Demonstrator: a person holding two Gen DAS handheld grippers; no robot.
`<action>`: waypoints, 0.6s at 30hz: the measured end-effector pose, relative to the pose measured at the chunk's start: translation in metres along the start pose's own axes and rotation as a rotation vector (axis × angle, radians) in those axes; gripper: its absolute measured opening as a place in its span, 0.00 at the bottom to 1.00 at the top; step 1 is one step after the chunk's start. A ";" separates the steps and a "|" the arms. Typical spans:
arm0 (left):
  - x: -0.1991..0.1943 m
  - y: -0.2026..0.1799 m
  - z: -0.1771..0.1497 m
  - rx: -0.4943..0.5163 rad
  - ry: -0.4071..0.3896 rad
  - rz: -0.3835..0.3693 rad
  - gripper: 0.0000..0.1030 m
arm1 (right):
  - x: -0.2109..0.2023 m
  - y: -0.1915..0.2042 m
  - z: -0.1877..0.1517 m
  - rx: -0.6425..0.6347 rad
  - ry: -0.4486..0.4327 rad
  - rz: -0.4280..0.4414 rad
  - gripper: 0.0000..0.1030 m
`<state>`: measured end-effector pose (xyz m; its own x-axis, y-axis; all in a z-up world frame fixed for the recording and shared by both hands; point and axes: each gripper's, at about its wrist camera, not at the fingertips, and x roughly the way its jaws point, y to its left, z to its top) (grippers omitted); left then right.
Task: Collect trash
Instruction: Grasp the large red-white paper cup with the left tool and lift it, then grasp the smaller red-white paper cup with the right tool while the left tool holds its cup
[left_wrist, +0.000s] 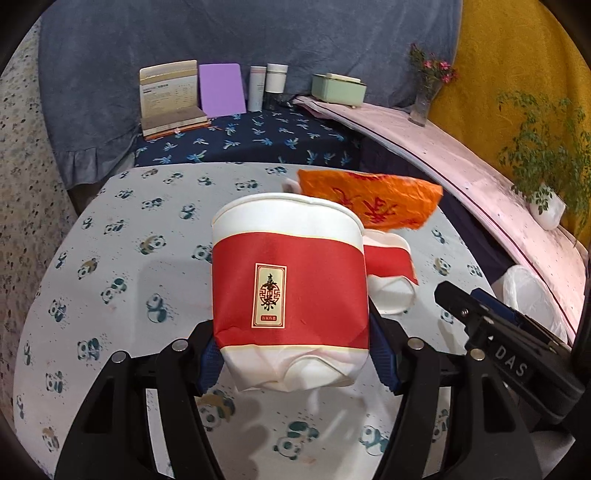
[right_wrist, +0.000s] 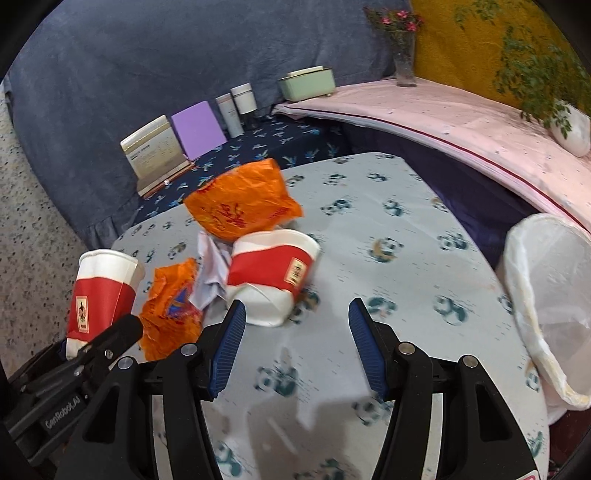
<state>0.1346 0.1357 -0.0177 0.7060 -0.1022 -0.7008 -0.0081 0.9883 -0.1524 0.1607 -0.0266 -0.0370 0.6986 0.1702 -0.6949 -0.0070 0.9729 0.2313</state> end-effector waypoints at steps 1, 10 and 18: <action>0.001 0.003 0.002 -0.003 -0.003 0.003 0.61 | 0.005 0.002 0.003 0.002 0.004 0.004 0.55; 0.014 0.022 0.018 -0.022 -0.013 0.013 0.61 | 0.058 0.012 0.019 0.006 0.076 -0.006 0.55; 0.027 0.029 0.019 -0.034 0.004 0.007 0.61 | 0.088 0.008 0.014 0.059 0.144 0.052 0.54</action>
<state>0.1667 0.1633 -0.0275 0.7028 -0.0960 -0.7049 -0.0370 0.9846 -0.1710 0.2321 -0.0058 -0.0872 0.5887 0.2453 -0.7702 0.0040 0.9519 0.3062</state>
